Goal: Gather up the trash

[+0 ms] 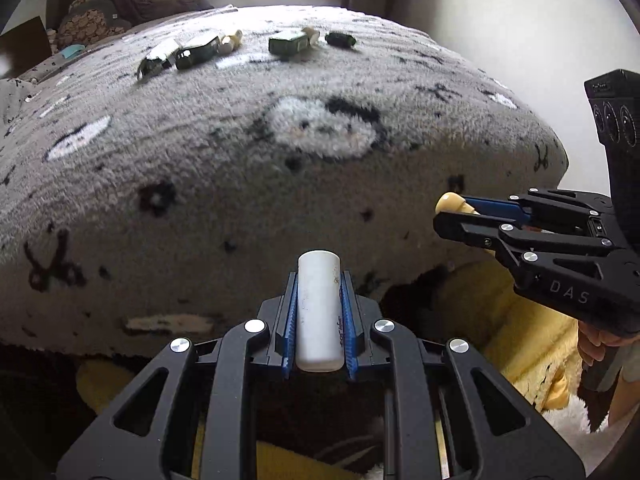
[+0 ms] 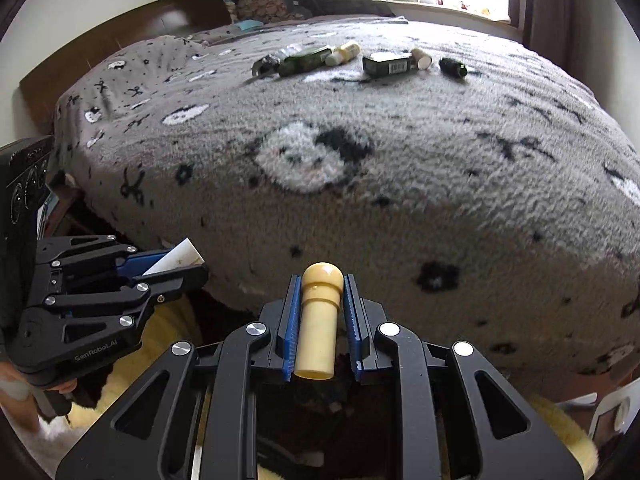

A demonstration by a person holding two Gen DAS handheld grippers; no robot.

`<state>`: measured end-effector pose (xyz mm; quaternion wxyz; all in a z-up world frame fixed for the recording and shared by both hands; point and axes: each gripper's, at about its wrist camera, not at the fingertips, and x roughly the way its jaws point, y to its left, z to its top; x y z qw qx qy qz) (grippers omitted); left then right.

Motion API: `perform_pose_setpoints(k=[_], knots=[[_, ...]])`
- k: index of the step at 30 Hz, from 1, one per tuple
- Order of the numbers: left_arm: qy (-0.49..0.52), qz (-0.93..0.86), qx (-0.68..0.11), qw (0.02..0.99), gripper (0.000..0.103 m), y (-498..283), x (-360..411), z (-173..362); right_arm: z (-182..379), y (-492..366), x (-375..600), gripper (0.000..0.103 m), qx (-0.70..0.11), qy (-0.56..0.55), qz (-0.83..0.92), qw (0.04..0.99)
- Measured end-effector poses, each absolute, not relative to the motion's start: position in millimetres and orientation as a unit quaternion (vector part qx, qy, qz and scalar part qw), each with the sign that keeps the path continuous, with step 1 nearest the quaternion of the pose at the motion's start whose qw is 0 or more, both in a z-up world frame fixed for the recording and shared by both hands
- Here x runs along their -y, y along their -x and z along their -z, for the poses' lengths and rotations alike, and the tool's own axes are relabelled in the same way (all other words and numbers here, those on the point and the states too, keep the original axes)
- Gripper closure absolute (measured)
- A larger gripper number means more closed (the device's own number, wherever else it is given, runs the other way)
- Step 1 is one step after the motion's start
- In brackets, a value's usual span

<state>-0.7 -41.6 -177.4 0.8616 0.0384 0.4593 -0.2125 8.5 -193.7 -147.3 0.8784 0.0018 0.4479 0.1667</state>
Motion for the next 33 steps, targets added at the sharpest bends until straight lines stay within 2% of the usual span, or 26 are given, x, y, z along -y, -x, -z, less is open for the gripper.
perform_pose_setpoints(k=[17,33], knots=[[-0.023,0.220,-0.572,0.790,0.085,6.5,38.0,281.9,225.9,2.2,183.7,0.081,-0.538,-0.028,-0.169,0.826],[-0.018,0.241,-0.628,0.740,0.085,4.9,44.7,330.4,274.8,-2.7,171.5,0.081,-0.599,-0.043,-0.166,0.782]])
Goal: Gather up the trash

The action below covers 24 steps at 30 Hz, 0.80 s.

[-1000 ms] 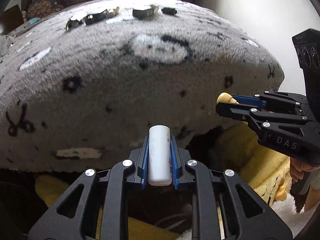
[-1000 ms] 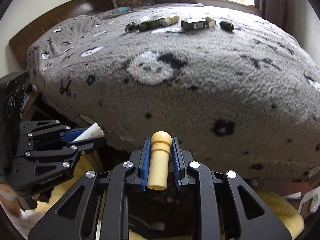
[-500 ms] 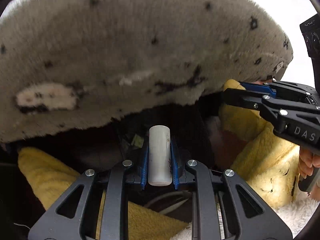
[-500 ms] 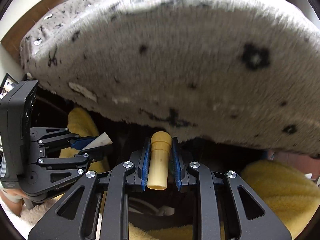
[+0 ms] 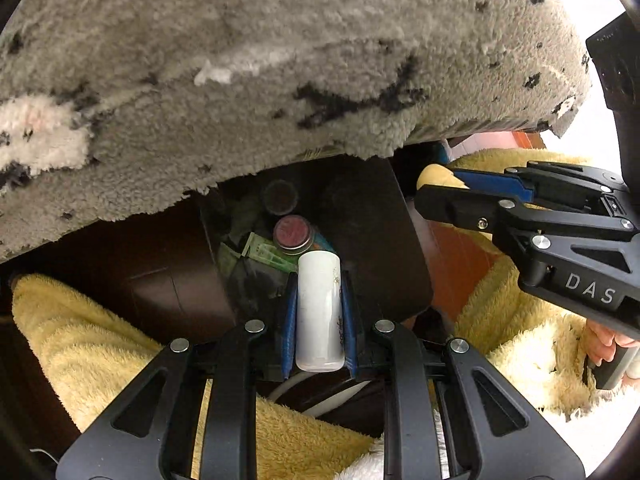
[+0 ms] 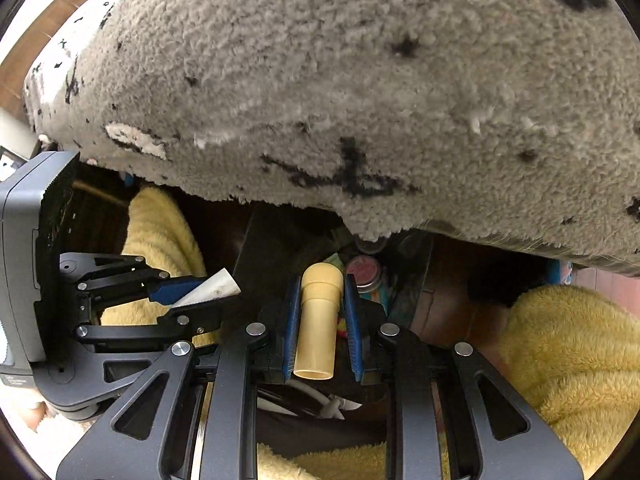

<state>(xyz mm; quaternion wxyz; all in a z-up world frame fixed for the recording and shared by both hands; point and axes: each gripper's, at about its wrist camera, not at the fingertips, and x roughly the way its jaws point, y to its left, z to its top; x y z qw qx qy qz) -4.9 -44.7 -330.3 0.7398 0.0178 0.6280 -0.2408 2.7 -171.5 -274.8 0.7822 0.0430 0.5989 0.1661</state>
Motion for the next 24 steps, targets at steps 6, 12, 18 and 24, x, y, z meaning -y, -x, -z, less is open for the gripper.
perform_pose_setpoints(k=[6,12,18,24], knots=[[-0.022,0.237,-0.639,0.731,0.084,7.4,46.4,337.2,285.6,-5.9,172.4,0.081,-0.613,-0.044,-0.157,0.773],[-0.025,0.225,-0.635,0.739,0.056,7.6,45.0,338.2,286.8,-8.2,179.8,0.059,-0.614,-0.054,-0.142,0.774],[-0.033,0.210,-0.623,0.753,0.034,6.9,39.2,327.3,276.7,-6.0,183.9,0.035,-0.602,-0.055,-0.134,0.785],[-0.039,0.201,-0.602,0.771,0.014,4.7,33.9,304.9,262.1,-6.7,192.4,0.008,-0.586,-0.064,-0.126,0.798]])
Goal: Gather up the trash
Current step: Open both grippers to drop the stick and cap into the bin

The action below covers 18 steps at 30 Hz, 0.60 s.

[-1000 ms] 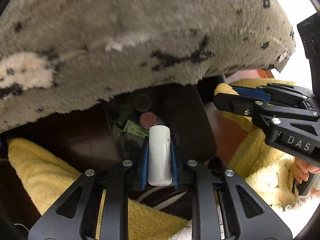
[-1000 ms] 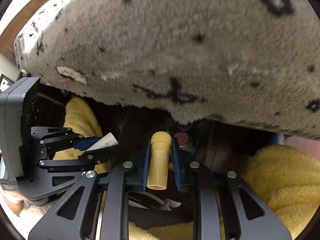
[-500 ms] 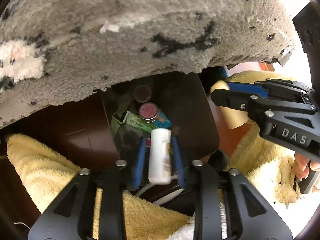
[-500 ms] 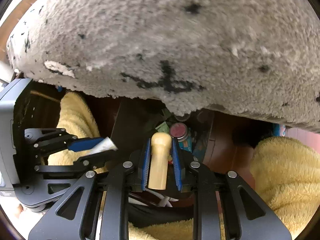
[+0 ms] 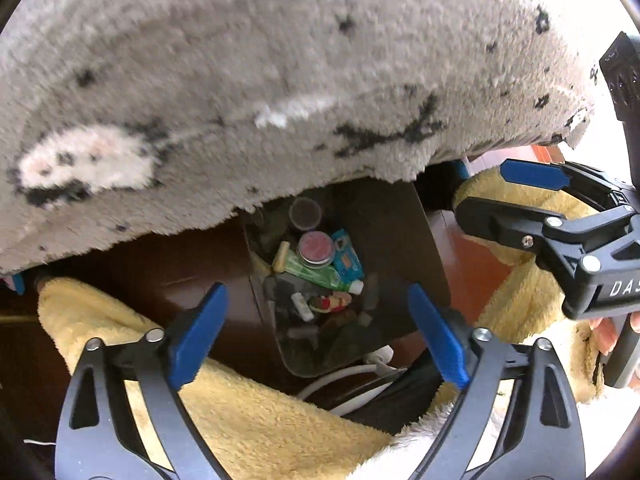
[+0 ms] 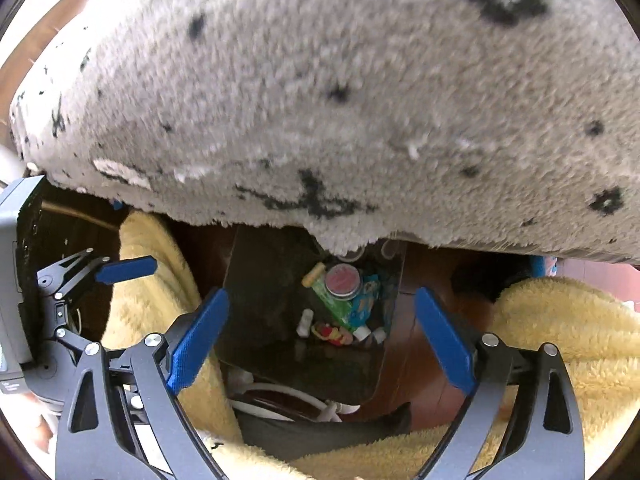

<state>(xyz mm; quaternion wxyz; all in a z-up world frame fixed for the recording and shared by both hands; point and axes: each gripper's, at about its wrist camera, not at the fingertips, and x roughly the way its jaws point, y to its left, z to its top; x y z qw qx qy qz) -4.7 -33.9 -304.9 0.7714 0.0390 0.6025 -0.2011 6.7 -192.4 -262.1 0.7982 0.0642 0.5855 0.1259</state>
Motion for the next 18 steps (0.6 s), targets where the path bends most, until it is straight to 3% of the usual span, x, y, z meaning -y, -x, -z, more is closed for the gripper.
perform_pose_setpoints(k=[18], knots=[[-0.034,0.179,-0.502,0.845,0.011,-33.2,3.1,200.1,159.7,-41.7,222.1,0.006,-0.477,-0.033,-0.095,0.873]])
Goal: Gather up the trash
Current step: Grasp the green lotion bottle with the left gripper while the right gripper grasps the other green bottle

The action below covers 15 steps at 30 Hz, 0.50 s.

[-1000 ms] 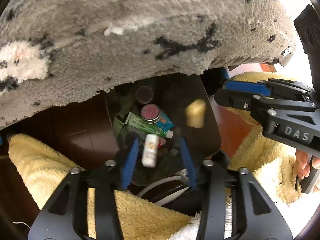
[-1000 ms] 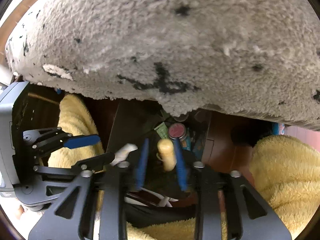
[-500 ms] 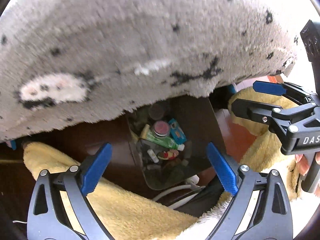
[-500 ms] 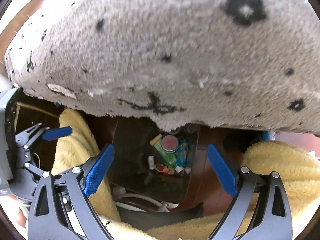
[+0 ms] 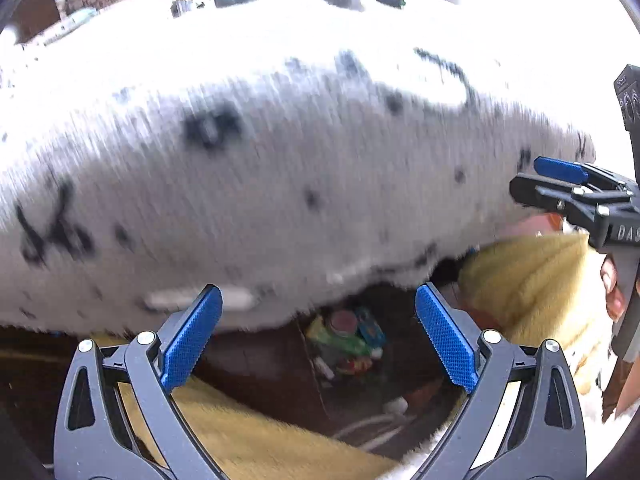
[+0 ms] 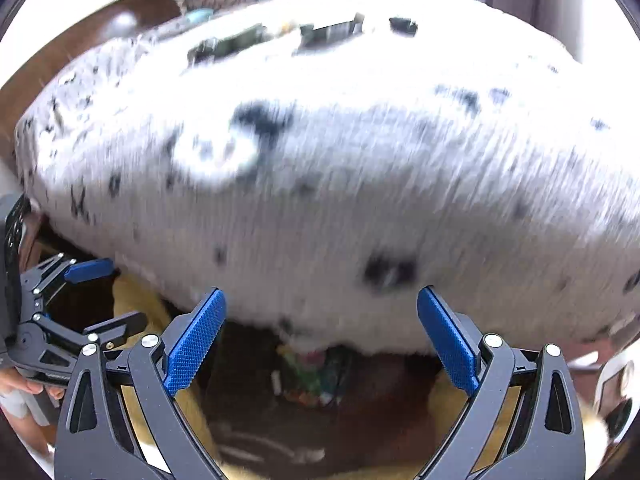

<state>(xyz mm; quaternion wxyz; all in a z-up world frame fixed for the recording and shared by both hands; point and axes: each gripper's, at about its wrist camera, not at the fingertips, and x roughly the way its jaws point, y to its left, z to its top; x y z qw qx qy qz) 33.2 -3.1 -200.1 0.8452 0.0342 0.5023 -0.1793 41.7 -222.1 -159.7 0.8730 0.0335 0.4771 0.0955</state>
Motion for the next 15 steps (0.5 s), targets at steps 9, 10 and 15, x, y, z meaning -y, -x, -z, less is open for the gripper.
perform_pose_setpoints(k=[9,10,15], knots=[[-0.058,0.149,-0.434,0.887,0.011,-106.6,-6.8,142.0,121.0,-121.1,235.5,0.006,-0.432,-0.041,-0.060,0.899],[-0.060,0.144,-0.430,0.889,0.011,-120.6,-7.8,138.1,119.9,-132.6,232.3,0.006,-0.433,-0.039,-0.058,0.899],[-0.077,0.125,-0.420,0.896,0.011,-185.2,-9.6,128.6,109.9,-187.1,217.1,0.006,-0.428,-0.033,-0.057,0.901]])
